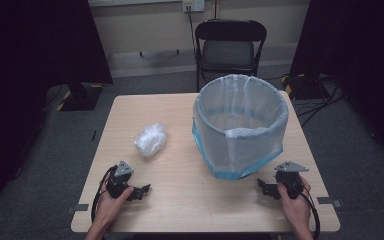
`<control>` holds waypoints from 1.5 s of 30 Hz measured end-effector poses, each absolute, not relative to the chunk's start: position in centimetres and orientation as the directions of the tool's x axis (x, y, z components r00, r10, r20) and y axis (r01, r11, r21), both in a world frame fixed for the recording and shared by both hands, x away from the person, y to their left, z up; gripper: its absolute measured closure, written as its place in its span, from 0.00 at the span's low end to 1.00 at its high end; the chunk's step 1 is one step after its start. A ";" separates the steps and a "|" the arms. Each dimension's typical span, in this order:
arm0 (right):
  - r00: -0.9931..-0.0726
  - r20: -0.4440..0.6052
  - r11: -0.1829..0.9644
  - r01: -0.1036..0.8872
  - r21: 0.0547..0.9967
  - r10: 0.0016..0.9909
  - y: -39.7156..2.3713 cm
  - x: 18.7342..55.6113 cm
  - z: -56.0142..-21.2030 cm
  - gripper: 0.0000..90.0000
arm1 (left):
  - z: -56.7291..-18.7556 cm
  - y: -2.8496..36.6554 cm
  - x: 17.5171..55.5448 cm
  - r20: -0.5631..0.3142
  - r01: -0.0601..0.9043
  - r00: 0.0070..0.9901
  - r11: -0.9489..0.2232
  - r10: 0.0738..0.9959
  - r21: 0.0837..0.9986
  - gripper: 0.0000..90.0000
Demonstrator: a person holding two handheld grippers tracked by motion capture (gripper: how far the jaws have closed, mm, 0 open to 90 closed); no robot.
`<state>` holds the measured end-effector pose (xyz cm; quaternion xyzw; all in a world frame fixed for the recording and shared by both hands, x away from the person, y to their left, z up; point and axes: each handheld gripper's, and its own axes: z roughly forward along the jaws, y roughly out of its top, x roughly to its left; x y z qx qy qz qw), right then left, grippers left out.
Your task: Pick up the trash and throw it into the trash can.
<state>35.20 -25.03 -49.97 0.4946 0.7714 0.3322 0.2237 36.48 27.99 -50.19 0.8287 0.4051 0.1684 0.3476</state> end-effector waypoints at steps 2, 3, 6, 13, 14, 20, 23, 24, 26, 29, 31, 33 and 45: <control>-0.412 -0.016 0.291 0.615 0.733 0.911 -25.0 35.2 -50.0 0.14 | -50.2 28.0 36.5 -0.003 0.555 0.615 -0.431 0.788 0.711 0.00; -0.411 -0.016 0.290 0.615 0.734 0.912 -25.0 35.2 -50.0 0.14 | -50.2 28.0 36.5 -0.003 0.555 0.614 -0.429 0.790 0.712 0.00; -0.412 -0.016 0.291 0.615 0.733 0.911 -25.0 35.2 -50.0 0.14 | -50.2 27.9 36.5 -0.002 0.558 0.610 -0.427 0.793 0.712 0.00; -0.411 -0.016 0.290 0.615 0.733 0.911 -25.0 35.2 -50.0 0.14 | -49.7 28.3 36.6 -0.005 0.575 0.569 -0.394 0.822 0.717 0.14; -0.411 -0.016 0.290 0.615 0.733 0.911 -25.0 35.2 -50.0 0.14 | -49.7 28.3 36.6 -0.005 0.575 0.569 -0.394 0.822 0.717 0.20; -0.412 -0.016 0.291 0.615 0.733 0.911 -25.0 35.2 -50.0 0.14 | -48.0 28.3 37.9 -0.030 0.564 0.564 -0.359 0.825 0.744 0.19; -0.411 -0.016 0.290 0.615 0.734 0.912 -25.0 35.2 -50.0 0.14 | -47.0 28.2 39.0 -0.049 0.556 0.560 -0.331 0.827 0.763 0.21; -0.410 -0.016 0.290 0.615 0.734 0.912 -25.0 35.2 -50.0 0.14 | -46.7 28.2 39.3 -0.053 0.556 0.558 -0.326 0.828 0.765 0.21; -0.411 -0.017 0.290 0.614 0.734 0.912 -25.0 35.2 -50.0 0.14 | -46.3 28.3 39.8 -0.066 0.555 0.553 -0.308 0.831 0.773 0.21; -0.410 -0.016 0.290 0.615 0.734 0.912 -25.0 35.2 -50.0 0.14 | -44.6 28.6 41.9 -0.068 0.549 0.551 -0.300 0.832 0.780 0.21; -0.411 -0.017 0.290 0.614 0.734 0.912 -25.0 35.2 -50.0 0.13 | -44.5 28.7 42.4 -0.072 0.554 0.549 -0.298 0.833 0.777 0.21; -0.411 -0.017 0.290 0.614 0.734 0.912 -25.0 35.2 -50.0 0.14 | -44.1 29.0 44.1 -0.100 0.568 0.548 -0.282 0.830 0.773 0.19; -0.411 -0.017 0.291 0.614 0.734 0.911 -25.0 35.2 -50.0 0.14 | -46.7 27.8 48.1 -0.106 0.583 0.548 -0.288 0.830 0.760 0.21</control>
